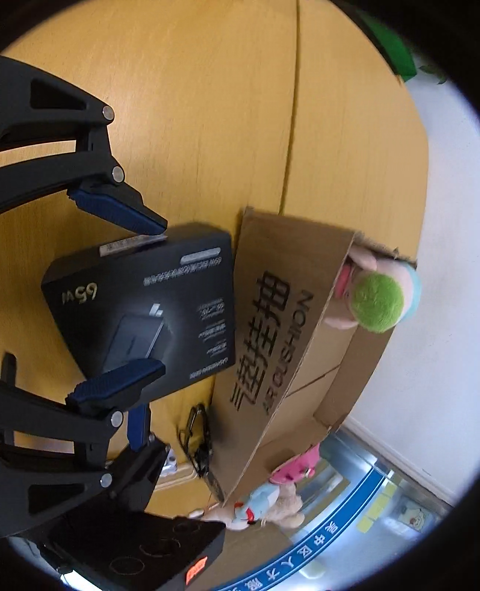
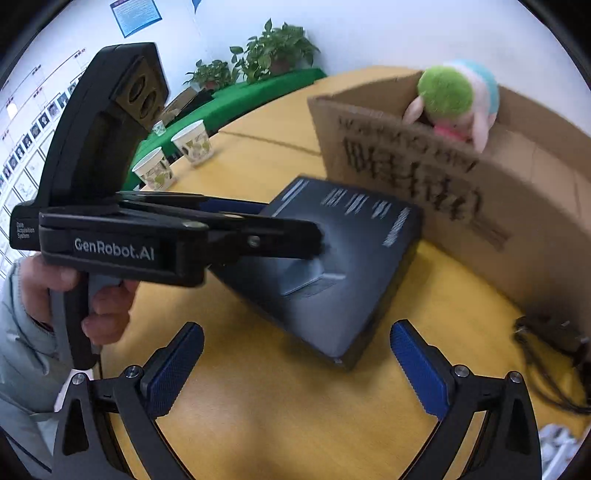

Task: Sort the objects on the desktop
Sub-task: 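Move both grippers to the black charger box on the table, then close both grippers on the black charger box and lift it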

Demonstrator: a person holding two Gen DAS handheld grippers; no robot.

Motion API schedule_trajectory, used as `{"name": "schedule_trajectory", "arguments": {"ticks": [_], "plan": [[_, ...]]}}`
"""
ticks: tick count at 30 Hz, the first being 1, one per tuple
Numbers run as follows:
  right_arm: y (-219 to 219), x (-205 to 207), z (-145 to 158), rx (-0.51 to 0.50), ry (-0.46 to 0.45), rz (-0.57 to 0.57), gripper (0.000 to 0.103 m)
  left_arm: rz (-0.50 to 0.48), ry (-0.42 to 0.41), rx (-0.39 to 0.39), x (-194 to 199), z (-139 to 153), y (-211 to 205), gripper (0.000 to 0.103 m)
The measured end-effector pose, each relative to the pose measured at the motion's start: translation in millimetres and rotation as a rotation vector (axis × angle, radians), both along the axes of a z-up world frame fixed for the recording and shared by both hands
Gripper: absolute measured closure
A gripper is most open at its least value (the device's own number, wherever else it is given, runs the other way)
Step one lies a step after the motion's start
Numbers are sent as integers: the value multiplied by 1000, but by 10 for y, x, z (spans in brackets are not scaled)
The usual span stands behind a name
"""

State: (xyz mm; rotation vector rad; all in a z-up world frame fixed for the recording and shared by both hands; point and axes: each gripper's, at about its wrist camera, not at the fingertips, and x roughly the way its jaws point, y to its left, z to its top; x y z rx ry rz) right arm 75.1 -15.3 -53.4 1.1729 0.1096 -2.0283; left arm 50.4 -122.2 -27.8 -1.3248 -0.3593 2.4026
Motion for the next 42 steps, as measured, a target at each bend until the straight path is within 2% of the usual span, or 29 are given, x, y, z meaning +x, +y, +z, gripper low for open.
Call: {"name": "schedule_trajectory", "arguments": {"ticks": [4, 7, 9, 11, 13, 16, 17, 21, 25, 29, 35, 38, 42], "plan": [[63, 147, 8, 9, 6, 1, 0, -99, 22, -44, 108, 47, 251, 34], [238, 246, 37, -3, 7, -19, 1, -149, 8, -28, 160, 41, 339, 34], [371, 332, 81, -2, 45, -36, 1, -117, 12, -43, 157, 37, 338, 32], [345, 367, 73, 83, 107, -51, 1, -93, 6, -30, 113, 21, 303, 32], [259, 327, 12, 120, 103, -50, 1, -85, -11, -10, 81, -3, 286, 32], [173, 265, -101, 174, 100, -44, 16, -93, -8, 6, 95, -28, 302, 34], [154, 259, -121, 195, 110, -49, 16, -83, -4, 3, 112, -24, 295, 35], [146, 304, -118, 191, 129, -52, 17, -71, 13, -5, 134, 27, 345, 39], [231, 349, -23, 171, 145, -87, 18, -75, 97, -52, 182, 286, 487, 43], [421, 372, 359, 106, 222, -146, 18, -88, 225, -60, 182, 732, 628, 43], [629, 283, 1079, 138, 415, -194, 18, -138, 420, -56, -31, 1502, 925, 43], [790, 115, 1504, 127, 480, -227, 18, -158, 520, -34, -255, 1908, 1031, 43], [942, -177, 2082, 163, 593, -262, 18, -182, 610, -9, -533, 2373, 1134, 43]]}}
